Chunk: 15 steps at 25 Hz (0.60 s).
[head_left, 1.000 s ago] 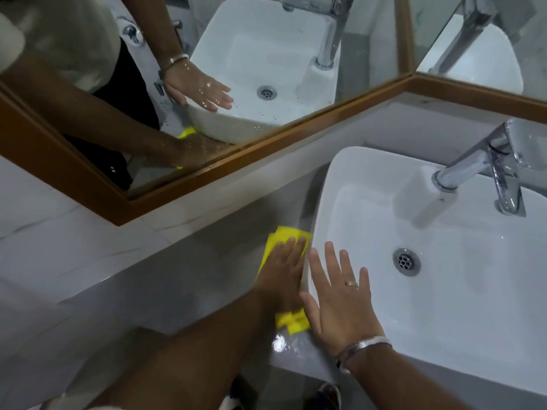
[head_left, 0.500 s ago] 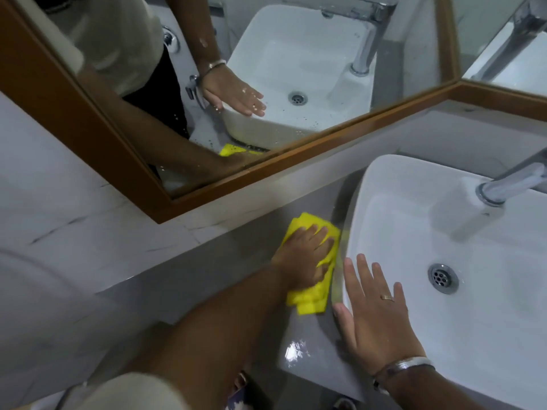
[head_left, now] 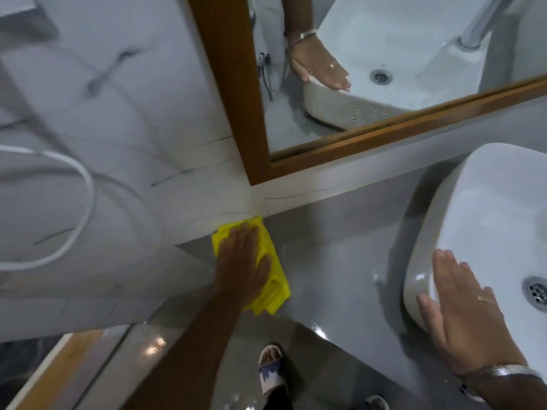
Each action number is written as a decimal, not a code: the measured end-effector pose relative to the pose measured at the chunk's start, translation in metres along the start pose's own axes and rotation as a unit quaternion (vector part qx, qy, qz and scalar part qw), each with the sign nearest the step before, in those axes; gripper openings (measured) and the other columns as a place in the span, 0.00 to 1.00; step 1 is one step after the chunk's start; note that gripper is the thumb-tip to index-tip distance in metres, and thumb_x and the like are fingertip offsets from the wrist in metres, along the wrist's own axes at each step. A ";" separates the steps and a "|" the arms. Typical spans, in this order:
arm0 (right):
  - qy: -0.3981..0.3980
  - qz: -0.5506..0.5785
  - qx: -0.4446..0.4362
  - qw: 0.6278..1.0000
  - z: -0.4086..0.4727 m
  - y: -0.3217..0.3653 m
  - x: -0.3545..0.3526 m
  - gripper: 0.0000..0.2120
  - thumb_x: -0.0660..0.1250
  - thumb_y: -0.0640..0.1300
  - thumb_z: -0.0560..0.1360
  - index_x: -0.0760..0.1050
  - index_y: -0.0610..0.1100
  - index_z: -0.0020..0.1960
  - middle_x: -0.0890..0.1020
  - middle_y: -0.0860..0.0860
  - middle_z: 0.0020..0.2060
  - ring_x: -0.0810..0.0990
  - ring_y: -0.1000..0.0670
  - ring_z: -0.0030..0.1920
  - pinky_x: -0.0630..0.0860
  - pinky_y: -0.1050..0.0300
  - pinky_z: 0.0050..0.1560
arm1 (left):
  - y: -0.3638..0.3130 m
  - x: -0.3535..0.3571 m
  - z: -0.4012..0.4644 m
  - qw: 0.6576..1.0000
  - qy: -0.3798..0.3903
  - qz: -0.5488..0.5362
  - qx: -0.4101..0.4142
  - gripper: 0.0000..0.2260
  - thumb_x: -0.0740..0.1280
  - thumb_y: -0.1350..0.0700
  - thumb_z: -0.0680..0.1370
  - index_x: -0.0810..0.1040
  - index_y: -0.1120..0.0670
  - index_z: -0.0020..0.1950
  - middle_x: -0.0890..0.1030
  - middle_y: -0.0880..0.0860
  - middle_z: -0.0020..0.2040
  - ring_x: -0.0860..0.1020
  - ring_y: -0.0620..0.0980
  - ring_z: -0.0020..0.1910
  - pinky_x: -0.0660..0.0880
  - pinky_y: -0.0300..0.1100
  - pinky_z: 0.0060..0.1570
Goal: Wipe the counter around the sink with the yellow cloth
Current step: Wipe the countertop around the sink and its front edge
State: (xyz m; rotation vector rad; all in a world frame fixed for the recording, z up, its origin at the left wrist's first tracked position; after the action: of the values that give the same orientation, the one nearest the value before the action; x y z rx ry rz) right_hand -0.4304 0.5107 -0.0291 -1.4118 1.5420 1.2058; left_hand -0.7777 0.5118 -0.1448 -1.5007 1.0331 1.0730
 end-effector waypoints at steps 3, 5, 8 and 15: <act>-0.002 0.008 0.003 1.000 -0.001 0.000 0.001 0.34 0.41 0.62 0.74 0.49 0.47 0.76 0.59 0.43 0.76 0.59 0.37 0.74 0.62 0.30 0.67 | 0.027 -0.009 -0.007 0.999 -0.001 0.043 -0.032 0.31 0.57 0.44 0.75 0.68 0.62 0.73 0.70 0.64 0.72 0.68 0.67 0.71 0.65 0.62 0.68; 0.001 0.016 0.006 1.000 -0.002 0.000 0.002 0.35 0.40 0.63 0.73 0.48 0.48 0.76 0.58 0.44 0.76 0.58 0.38 0.75 0.59 0.32 0.69 | 0.002 -0.005 -0.008 0.999 -0.013 0.030 -0.036 0.30 0.60 0.47 0.75 0.68 0.62 0.73 0.70 0.65 0.72 0.69 0.67 0.71 0.65 0.64 0.68; -0.002 0.024 -0.003 1.000 0.000 -0.001 0.001 0.36 0.38 0.64 0.73 0.47 0.48 0.76 0.57 0.45 0.77 0.57 0.39 0.75 0.58 0.33 0.70 | -0.052 0.020 -0.025 0.984 0.054 0.053 0.160 0.30 0.63 0.44 0.76 0.68 0.59 0.74 0.66 0.61 0.75 0.68 0.65 0.71 0.66 0.64 0.68; -0.002 0.029 -0.004 1.000 0.000 0.000 0.001 0.36 0.38 0.63 0.73 0.46 0.48 0.76 0.56 0.44 0.77 0.56 0.38 0.75 0.57 0.34 0.71 | 0.041 -0.024 -0.008 0.994 -0.036 0.081 0.069 0.29 0.57 0.43 0.77 0.71 0.62 0.71 0.72 0.63 0.71 0.71 0.66 0.69 0.66 0.61 0.67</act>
State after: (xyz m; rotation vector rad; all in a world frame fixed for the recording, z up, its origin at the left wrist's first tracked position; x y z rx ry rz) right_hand -0.4303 0.5106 -0.0297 -1.3769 1.5865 1.2509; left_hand -0.8216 0.5000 -0.1305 -1.2759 1.1694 1.1370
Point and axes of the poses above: each hand's wrist, its own z-axis towards the middle knuckle, its own x-axis out of the palm, y = z × x, the point moved 6 cm from there along z, towards the middle knuckle
